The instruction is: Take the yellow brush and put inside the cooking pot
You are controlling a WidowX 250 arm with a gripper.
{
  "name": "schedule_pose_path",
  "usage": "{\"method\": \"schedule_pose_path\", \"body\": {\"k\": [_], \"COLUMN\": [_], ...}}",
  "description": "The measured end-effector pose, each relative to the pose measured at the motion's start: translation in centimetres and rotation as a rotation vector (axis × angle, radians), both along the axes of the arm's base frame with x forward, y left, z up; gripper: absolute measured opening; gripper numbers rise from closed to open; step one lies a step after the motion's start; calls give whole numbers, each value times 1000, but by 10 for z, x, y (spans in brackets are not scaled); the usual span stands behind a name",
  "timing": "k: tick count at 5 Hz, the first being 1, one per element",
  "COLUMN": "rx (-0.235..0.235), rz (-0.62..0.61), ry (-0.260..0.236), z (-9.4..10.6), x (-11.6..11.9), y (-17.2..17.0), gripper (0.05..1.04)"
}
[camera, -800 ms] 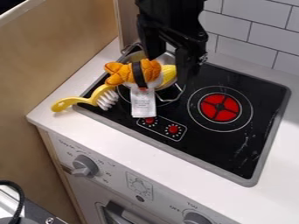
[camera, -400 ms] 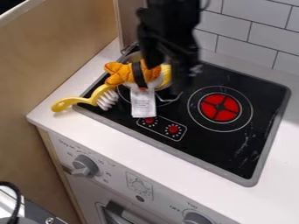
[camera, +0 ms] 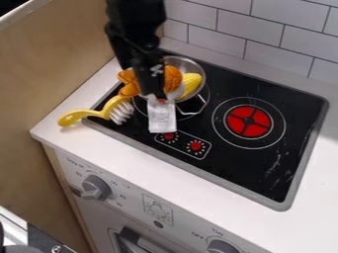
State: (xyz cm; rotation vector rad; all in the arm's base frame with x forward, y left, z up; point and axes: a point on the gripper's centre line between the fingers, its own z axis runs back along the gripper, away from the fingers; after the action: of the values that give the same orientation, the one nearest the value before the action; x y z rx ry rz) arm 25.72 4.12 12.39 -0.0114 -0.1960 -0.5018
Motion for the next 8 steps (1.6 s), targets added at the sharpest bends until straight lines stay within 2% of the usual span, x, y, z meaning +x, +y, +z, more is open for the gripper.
{"method": "schedule_pose_path", "body": {"k": [1, 2, 3, 5, 6, 7, 8], "rx": [38, 80, 112, 146, 129, 101, 44], "rz": [-31, -48, -62, -55, -25, -19, -19], "ry": [-1, -49, -71, -69, -41, -37, -44], "z": [1, 4, 0, -10, -13, -29, -42], "x": [-4, -4, -8, -12, -13, -15, -14], "y": [19, 34, 41, 47, 39, 29, 20], "gripper": [999, 999, 999, 999, 999, 999, 999]}}
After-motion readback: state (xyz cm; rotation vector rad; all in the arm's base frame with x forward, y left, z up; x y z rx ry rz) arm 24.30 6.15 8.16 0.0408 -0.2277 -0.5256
